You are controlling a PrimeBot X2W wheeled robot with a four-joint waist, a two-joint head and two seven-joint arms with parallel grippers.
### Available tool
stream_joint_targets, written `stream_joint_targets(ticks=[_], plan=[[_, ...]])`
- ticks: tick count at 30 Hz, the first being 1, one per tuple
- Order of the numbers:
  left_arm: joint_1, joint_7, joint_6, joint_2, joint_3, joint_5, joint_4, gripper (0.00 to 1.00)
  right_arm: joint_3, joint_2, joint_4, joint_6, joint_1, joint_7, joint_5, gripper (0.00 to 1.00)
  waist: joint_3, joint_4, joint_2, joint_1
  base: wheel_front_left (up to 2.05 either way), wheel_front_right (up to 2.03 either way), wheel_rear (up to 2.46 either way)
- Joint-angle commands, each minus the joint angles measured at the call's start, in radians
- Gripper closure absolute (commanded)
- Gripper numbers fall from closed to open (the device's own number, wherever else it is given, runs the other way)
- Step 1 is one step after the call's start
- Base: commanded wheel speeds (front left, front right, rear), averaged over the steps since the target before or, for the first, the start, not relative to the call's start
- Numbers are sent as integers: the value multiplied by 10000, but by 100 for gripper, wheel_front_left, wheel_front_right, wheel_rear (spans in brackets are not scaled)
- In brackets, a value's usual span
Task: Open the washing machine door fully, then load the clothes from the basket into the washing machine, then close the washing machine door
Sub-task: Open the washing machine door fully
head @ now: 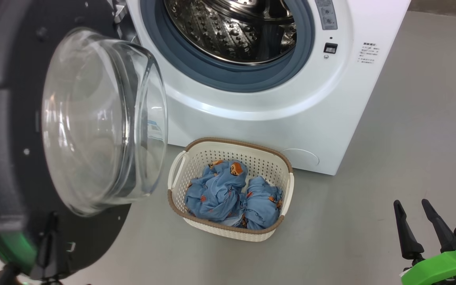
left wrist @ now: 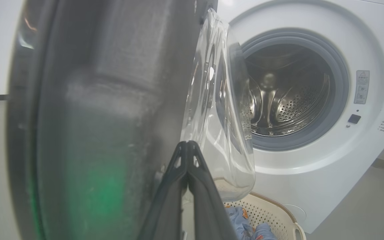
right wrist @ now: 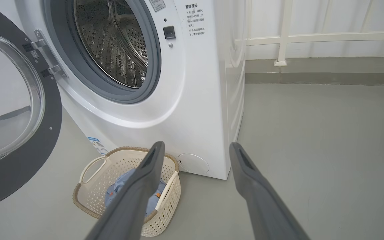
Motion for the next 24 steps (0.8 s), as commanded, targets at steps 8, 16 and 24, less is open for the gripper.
stream_joint_targets(ticks=[8,16,24], plan=[[-939,-65,116,782,1350,-216,649,100,218,-252,-278,29,-162,-120,-154,0,155,95,0,0,0,0,0],[-1888,-65,-30,1228,2078,-269,1797,100,216,-342,-322,29,-288,-120,-182,0,503,103,0,0,0,0,0],[-2841,-65,-137,1609,2959,-221,2933,100,211,-464,-374,29,-476,-120,-224,0,865,62,0,0,0,0,0]])
